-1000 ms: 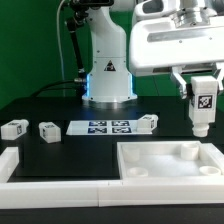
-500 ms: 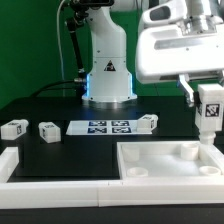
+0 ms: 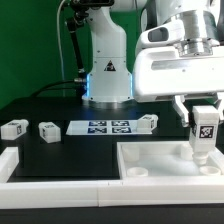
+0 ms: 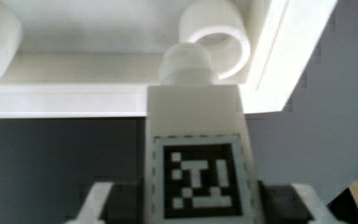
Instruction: Assemble square table
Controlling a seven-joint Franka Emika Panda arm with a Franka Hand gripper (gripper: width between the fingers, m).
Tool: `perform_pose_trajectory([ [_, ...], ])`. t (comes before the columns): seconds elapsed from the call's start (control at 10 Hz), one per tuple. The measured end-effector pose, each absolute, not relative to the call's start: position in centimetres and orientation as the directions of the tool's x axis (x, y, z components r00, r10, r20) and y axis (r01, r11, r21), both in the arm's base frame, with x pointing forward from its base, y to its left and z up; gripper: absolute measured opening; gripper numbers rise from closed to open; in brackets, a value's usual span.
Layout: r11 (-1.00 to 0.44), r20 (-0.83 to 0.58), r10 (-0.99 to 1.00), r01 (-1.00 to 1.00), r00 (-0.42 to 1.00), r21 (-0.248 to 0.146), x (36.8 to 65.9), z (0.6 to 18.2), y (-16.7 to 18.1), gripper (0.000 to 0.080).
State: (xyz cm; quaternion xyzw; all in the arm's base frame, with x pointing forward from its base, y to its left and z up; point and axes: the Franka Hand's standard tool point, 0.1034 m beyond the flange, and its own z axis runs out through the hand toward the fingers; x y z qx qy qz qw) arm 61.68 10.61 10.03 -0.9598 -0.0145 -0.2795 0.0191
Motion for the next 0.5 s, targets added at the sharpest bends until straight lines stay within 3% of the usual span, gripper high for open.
perform_pose_trajectory([
  [0.5,-0.998,0.538,0.028,0.053,0.843,-0.031,62.4,8.9,11.8,0.0290],
])
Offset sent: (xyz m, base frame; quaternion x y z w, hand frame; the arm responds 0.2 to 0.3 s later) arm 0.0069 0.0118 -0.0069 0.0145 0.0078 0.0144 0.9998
